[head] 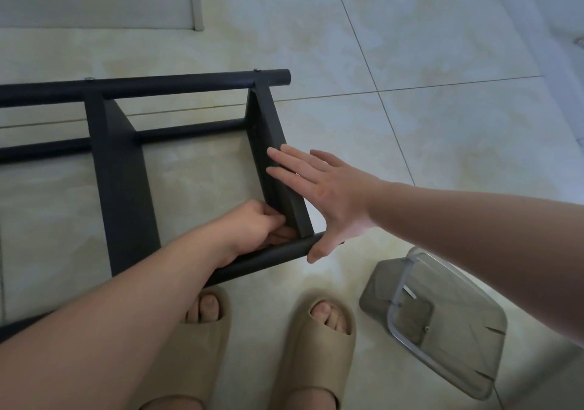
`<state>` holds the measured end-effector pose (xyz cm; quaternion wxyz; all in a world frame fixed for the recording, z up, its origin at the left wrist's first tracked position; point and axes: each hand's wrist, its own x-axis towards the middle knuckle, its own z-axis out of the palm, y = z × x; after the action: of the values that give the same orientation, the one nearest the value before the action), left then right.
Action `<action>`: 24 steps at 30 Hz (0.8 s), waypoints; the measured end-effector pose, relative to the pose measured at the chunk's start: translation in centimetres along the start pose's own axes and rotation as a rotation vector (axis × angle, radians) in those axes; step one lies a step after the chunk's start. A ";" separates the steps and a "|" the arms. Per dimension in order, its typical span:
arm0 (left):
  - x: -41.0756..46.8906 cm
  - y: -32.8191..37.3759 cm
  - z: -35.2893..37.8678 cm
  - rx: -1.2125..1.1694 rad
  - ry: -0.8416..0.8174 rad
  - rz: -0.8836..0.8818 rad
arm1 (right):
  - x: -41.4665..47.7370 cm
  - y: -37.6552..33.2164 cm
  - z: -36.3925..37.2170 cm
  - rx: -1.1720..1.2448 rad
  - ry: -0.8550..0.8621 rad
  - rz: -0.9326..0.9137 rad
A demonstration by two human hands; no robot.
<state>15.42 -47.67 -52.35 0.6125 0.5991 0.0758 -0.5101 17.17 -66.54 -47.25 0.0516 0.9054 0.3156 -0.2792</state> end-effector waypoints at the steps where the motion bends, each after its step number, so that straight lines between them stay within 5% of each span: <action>1: 0.2 -0.1 -0.1 0.020 0.019 -0.002 | 0.0 0.0 0.0 -0.001 0.004 -0.002; 7: 1.3 -0.3 -0.5 0.245 0.101 0.029 | 0.1 0.1 0.4 -0.018 0.020 -0.015; 18: 1.7 -0.6 -0.5 0.117 0.017 0.004 | 0.2 0.1 0.2 -0.064 -0.027 -0.022; 24: 2.1 -0.7 -0.4 0.241 0.051 0.018 | 0.2 0.0 0.0 -0.054 -0.045 -0.021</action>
<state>16.09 -48.29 -54.41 0.5384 0.6820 0.0242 -0.4944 17.29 -66.39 -47.31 0.0803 0.8938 0.3313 -0.2913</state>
